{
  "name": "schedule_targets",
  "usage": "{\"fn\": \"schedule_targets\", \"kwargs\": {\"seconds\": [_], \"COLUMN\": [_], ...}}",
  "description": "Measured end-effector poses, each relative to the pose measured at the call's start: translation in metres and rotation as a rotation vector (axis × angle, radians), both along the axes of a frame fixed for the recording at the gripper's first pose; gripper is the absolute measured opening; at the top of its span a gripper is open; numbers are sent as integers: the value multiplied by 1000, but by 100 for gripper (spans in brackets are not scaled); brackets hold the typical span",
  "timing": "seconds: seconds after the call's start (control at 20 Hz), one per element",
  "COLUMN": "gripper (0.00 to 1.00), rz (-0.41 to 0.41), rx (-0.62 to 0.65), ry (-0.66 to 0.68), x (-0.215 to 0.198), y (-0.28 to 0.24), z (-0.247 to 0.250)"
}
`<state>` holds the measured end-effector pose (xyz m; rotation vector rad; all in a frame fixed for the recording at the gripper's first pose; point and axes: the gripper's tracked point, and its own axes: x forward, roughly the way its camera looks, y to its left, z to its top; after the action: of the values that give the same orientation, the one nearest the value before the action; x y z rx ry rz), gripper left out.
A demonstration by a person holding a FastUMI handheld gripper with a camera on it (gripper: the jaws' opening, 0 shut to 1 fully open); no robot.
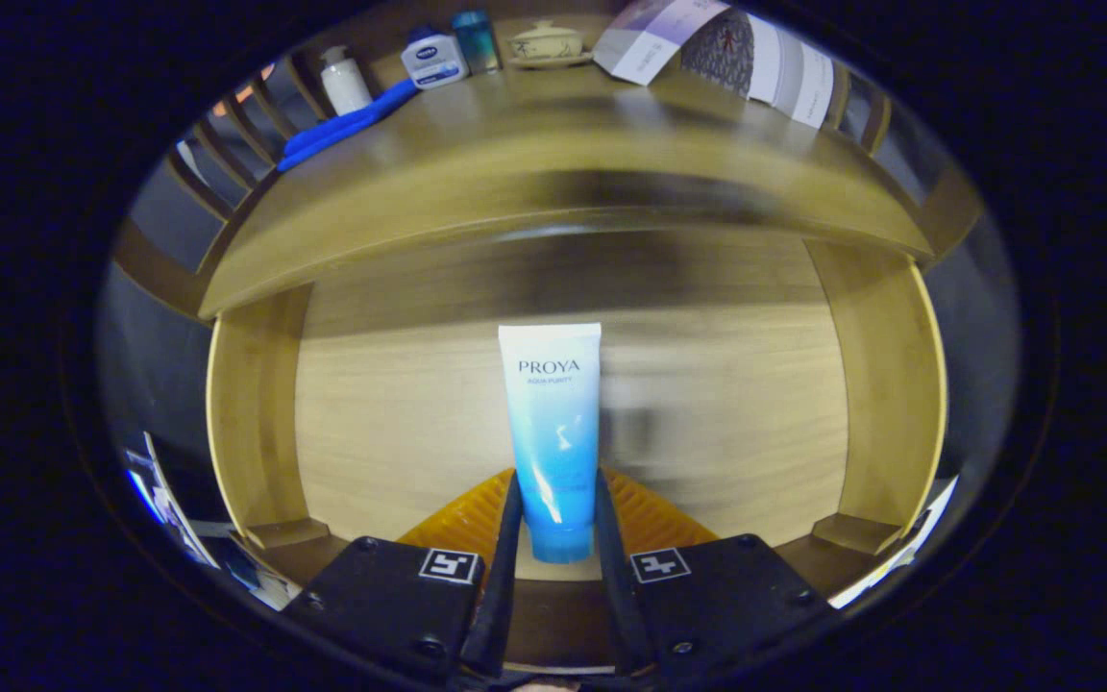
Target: Pull open the drawer, take out the items inside it, and place them on the countertop above the cabinet.
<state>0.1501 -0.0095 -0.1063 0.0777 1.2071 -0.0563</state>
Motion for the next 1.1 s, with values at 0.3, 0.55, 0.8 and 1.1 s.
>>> {"fn": "schedule_targets", "kwargs": {"seconds": [0.3, 0.55, 0.8, 1.1], "gripper": [44, 44, 44, 44], "rz": [11, -8, -22, -29], "rx": [-4, -9, -20, -42], "ry": [-102, -165, -178, -173], "x": [-11, 17, 69, 123], "y": [7, 13, 15, 12], "z": [62, 100, 109, 95]}}
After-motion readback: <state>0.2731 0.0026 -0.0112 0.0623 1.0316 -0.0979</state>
